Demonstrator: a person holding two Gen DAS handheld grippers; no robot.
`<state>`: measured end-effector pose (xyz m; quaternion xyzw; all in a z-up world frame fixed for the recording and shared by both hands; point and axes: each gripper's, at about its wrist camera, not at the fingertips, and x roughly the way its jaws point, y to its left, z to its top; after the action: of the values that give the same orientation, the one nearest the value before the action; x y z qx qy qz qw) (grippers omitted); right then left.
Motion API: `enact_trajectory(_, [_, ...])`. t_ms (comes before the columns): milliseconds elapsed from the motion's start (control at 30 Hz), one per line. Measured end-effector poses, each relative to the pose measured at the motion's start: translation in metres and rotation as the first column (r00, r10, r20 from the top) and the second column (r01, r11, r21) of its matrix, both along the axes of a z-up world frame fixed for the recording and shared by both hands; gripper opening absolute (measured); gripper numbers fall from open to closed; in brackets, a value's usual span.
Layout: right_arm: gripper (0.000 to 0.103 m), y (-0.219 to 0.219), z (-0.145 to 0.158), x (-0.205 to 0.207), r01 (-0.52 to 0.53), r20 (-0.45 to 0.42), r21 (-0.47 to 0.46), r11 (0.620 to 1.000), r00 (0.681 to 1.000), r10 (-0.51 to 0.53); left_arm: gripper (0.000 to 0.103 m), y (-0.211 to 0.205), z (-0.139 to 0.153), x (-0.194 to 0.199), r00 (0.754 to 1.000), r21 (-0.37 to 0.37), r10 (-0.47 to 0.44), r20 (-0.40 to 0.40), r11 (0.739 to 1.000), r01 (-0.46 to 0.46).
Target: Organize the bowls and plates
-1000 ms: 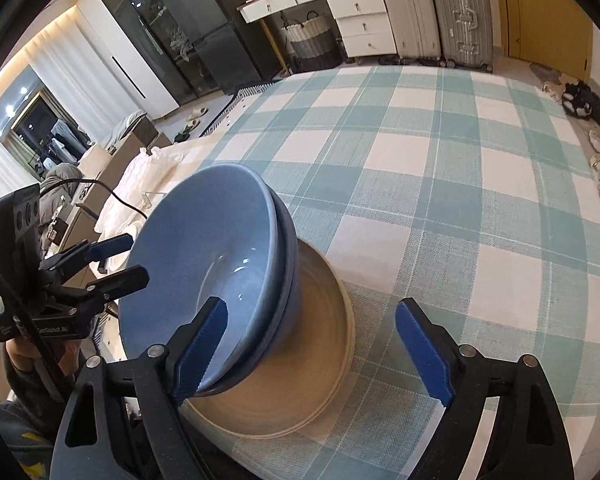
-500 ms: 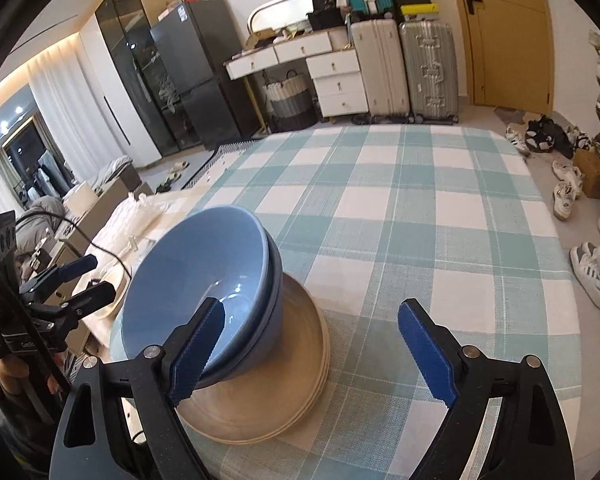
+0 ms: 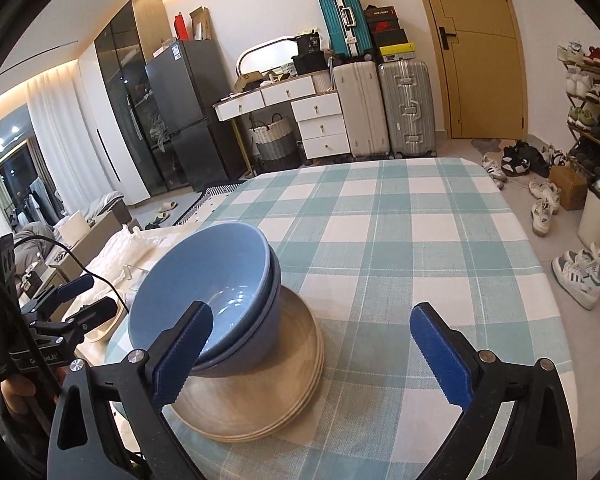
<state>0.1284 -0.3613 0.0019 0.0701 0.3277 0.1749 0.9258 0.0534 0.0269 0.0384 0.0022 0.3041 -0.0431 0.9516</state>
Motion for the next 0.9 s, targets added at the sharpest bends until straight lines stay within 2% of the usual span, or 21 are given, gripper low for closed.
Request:
enact_trajectory(333, [0.102, -0.008, 0.001, -0.036, 0.047, 0.079, -0.007, 0.999, 0.996, -0.046, 0.101, 0.013, -0.003, -0.024, 0.996, -0.063, 0.039, 0.075, 0.997, -0.034])
enact_trajectory(633, [0.102, -0.007, -0.013, -0.049, 0.058, 0.199, -0.085, 0.995, 0.979, -0.040, 0.101, 0.017, -0.011, -0.030, 0.990, -0.069, 0.075, 0.116, 0.995, -0.067])
enact_trajectory(767, [0.102, -0.005, -0.020, -0.046, 0.071, 0.228, -0.097, 0.993, 0.973, -0.047, 0.101, 0.012, -0.016, -0.029, 0.989, -0.037, 0.072, 0.130, 0.997, -0.068])
enact_trajectory(900, [0.102, -0.005, -0.025, -0.043, 0.100, 0.256, -0.114, 0.988, 0.964, -0.068, 0.101, 0.010, -0.021, -0.028, 0.990, -0.044, 0.067, 0.127, 0.997, -0.062])
